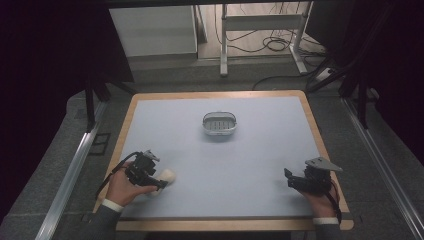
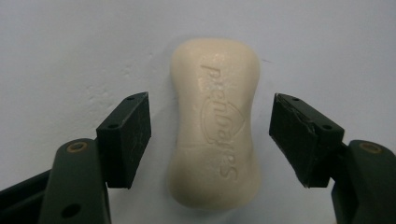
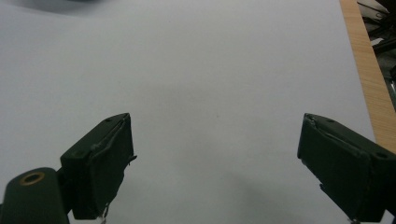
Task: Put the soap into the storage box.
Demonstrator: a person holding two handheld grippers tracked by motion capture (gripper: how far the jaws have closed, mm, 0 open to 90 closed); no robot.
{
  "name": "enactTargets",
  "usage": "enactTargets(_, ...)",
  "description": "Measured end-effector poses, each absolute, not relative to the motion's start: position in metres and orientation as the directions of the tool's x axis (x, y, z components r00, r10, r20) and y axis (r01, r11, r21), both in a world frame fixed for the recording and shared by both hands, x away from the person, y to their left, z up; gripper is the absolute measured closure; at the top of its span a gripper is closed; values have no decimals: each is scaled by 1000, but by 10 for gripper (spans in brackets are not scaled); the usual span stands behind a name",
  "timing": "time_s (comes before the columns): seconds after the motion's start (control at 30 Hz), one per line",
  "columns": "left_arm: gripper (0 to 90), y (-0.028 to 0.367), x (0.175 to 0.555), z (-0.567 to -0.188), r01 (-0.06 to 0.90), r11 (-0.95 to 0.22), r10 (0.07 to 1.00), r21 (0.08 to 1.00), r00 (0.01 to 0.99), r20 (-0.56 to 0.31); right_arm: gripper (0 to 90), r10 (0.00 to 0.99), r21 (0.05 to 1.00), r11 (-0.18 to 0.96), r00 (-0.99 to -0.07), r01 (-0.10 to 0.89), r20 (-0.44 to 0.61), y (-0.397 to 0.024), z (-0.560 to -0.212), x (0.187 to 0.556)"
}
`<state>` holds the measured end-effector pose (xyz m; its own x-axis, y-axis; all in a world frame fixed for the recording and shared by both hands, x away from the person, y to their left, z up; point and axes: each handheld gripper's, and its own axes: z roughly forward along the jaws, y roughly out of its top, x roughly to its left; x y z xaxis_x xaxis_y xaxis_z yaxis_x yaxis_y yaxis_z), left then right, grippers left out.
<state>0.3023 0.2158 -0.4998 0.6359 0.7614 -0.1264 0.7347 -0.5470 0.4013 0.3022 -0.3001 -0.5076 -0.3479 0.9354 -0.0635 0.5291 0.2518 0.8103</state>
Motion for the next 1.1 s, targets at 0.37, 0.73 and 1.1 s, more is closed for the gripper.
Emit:
enactTargets(0.37,350,207,306,-508,745,-564,767,356,633,-110,103,936,806,253,-345,535,-65,-299,-509,303)
enactTargets(0.73,494,205,305,-511,734,-595,755,326,650,-87,104,938,808,250,-340,534,-65,-300,-508,302)
enactTargets(1.1,496,216,306,-501,730,-574,759,371,644,-94,105,940,807,247,-335,537,-64,-301,-508,302)
